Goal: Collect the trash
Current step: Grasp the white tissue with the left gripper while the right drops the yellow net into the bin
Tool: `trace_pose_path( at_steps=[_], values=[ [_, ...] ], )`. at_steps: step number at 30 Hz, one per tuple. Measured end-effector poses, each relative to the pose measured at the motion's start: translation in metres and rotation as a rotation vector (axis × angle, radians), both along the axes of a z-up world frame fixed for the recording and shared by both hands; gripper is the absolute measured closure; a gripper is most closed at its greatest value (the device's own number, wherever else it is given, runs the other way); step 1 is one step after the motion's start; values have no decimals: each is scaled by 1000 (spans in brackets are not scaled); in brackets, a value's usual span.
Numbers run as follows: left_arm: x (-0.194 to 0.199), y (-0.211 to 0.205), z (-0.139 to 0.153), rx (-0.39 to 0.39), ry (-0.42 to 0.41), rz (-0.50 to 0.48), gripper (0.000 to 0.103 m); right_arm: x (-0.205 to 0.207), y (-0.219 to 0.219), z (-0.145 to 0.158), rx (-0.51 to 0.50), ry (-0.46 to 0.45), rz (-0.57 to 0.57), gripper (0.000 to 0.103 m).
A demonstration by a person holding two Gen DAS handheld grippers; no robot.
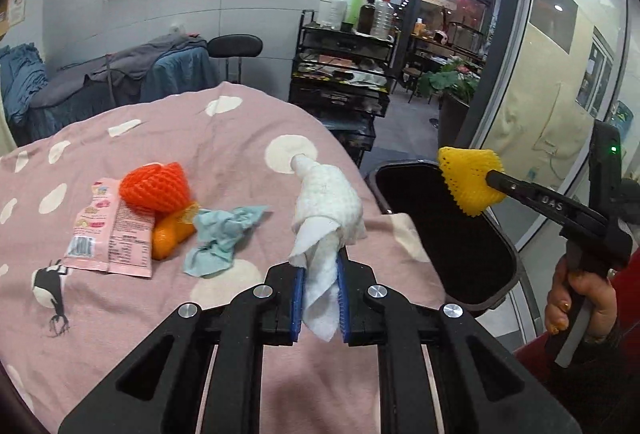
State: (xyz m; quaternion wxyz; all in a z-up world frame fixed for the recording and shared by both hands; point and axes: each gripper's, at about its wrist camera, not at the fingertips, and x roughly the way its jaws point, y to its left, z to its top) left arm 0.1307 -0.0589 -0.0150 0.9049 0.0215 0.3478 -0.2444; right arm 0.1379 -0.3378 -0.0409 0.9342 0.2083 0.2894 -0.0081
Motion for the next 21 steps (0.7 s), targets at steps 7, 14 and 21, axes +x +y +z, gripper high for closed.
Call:
trace_pose_path(
  at_steps=[7,14,21],
  values=[
    [-1,-54,-13,15,34,-106,89,13,-35,-47,84,140,-78,90],
    [4,-84,-25,42,63,-154,89,22,-47,-81,132,210,-104,42],
    [11,-107,-35,61,119,-190,89,10,-61,-86,135,194,-173,35]
  ],
)
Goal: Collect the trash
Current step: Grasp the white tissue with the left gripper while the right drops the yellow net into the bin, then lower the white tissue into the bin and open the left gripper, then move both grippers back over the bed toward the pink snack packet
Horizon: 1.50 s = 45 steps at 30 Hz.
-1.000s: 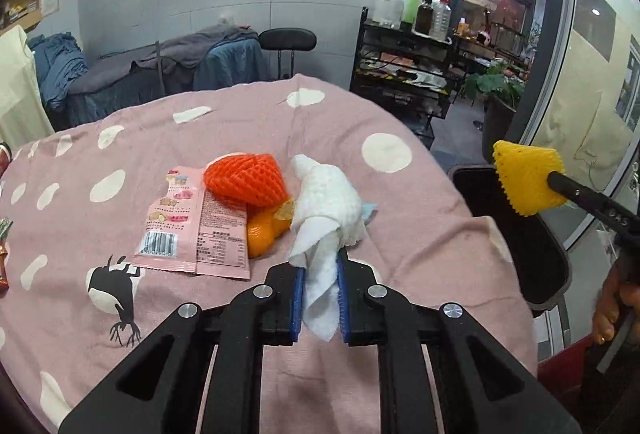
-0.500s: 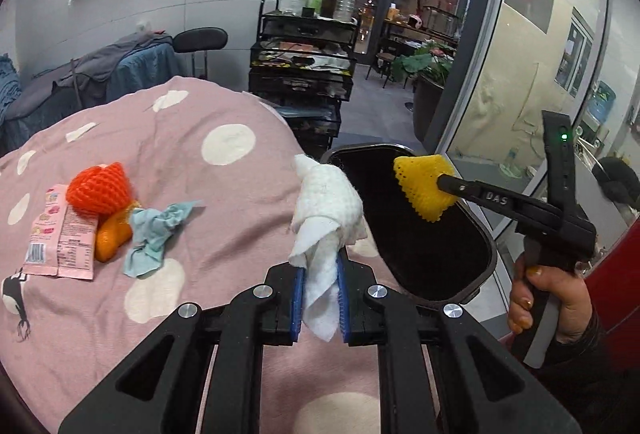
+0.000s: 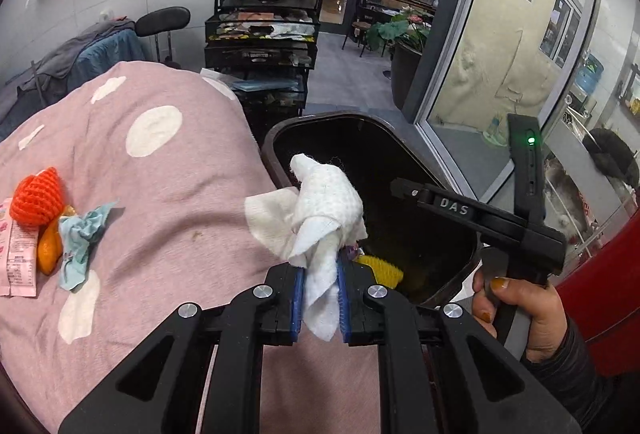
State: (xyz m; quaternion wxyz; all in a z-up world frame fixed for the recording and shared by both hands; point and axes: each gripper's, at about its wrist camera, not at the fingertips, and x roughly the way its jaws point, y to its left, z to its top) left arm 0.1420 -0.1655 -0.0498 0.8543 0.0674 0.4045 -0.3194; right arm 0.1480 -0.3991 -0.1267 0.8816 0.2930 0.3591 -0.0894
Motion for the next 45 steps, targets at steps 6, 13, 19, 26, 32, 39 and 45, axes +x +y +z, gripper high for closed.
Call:
trace_pose_path(
  at_steps=[6,13,19,26,32,39,45],
  values=[
    [17,-34,-6,11,66,-44,89,-22,-20,16,-50,-59,-119,25],
    [28,-82,-22,100,110,-95,89,-39,-43,32,-92,-92,-213,23],
    [38,-109,-38,192,114,-107,89,-43,-60,35,-91,-92,-250,22],
    [42,-125,-49,247,121,-105,82,-45,-68,34,-89,-87,-266,22],
    [35,-130,-48,269,42,-107,25,-48,-73,32,-82,-81,-291,13],
    [35,-127,-38,241,12,-100,20,-49,-76,29,-85,-62,-307,11],
    [25,-115,-13,176,-38,-99,16,-49,-76,27,-73,-60,-294,11]
  ],
)
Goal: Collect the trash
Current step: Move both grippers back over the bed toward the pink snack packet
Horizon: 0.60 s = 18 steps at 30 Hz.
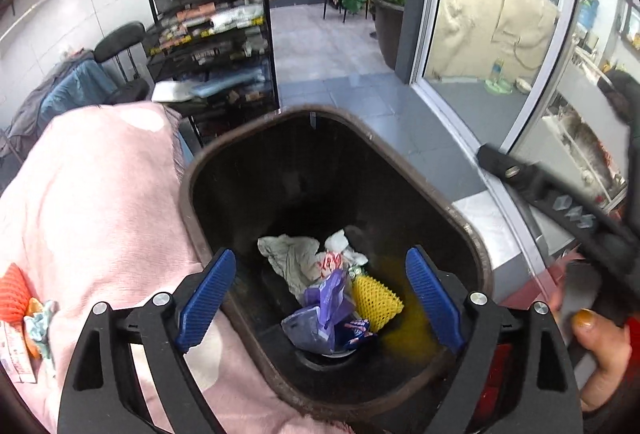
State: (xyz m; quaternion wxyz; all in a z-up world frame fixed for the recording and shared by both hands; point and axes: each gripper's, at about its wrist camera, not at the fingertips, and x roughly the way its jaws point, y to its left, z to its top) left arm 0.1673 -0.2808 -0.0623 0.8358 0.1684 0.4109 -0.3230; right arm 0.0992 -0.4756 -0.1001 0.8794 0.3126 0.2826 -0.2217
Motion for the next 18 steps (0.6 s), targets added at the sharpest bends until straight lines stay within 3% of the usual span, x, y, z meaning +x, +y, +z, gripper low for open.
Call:
trace_pose_path(
  at_steps=[10,18],
  values=[
    [-23,59,31,-89,-104,44,9,9,26,7,-28,-24,99,11],
    [-19,122,33,-91,-148,173,8,28,65,14,-51,-18,213,11]
  ],
)
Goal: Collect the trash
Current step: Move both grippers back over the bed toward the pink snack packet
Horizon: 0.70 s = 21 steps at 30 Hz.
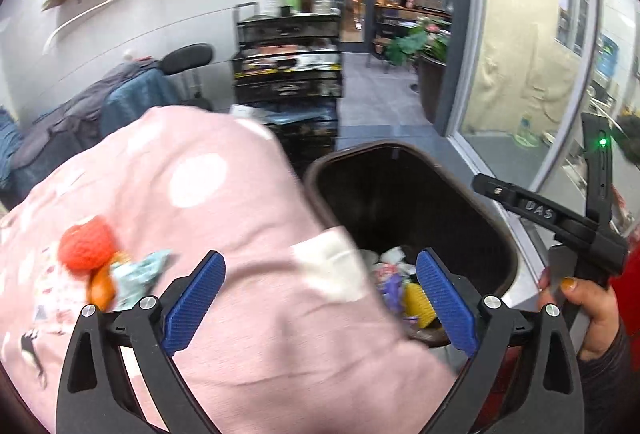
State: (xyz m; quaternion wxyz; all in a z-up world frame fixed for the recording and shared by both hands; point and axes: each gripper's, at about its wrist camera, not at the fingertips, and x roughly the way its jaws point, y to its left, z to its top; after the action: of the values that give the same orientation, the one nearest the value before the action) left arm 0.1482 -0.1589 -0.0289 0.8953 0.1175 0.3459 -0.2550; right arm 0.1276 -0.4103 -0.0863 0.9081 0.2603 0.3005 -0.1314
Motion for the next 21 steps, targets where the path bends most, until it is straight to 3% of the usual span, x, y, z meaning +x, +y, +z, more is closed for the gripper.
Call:
trace_pose_path(
  at_steps=[21],
  values=[
    [22,193,-11,-1,33,405,7,78,177,44,-51,-25,521,10]
  ],
)
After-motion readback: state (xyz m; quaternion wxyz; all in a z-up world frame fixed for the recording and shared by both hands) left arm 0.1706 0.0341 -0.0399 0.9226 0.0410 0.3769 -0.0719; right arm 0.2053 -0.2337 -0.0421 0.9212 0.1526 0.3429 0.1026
